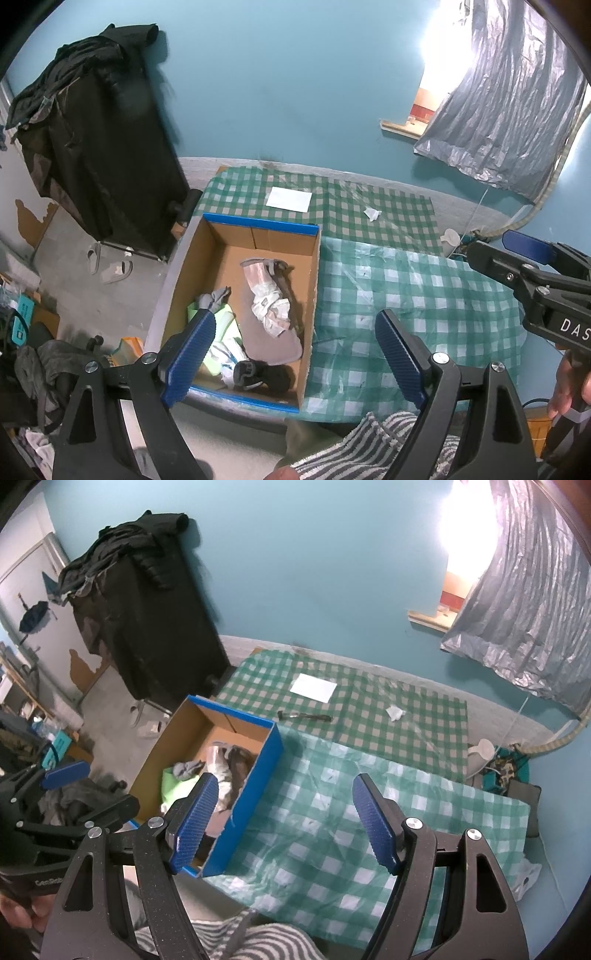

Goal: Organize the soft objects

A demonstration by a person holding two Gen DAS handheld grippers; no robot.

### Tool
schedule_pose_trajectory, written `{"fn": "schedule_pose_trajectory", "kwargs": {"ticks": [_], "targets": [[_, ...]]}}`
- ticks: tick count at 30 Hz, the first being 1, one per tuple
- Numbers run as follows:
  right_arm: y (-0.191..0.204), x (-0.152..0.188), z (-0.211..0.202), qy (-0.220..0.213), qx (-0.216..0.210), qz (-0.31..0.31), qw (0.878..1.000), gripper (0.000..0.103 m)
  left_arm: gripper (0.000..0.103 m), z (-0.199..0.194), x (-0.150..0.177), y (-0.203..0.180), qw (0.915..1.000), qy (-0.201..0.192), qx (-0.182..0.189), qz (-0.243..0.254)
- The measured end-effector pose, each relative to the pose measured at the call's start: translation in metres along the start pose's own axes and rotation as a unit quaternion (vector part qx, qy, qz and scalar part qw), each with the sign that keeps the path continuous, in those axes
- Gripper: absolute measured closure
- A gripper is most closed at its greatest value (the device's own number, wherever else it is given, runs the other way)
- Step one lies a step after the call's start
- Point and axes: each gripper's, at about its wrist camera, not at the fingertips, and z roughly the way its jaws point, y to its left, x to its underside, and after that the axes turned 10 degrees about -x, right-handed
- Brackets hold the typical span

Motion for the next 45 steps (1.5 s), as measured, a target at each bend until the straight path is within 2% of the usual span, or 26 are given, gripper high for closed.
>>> {"fn": "schedule_pose_trajectory", "kwargs": {"ticks": [45], "targets": [[0.006, 0.0002, 0.0044, 0.005, -0.002, -0.002, 1.0, 0.028, 0.014, 0.0001, 0.003, 0.0074, 1.0, 0.0, -0.007, 0.003]]}}
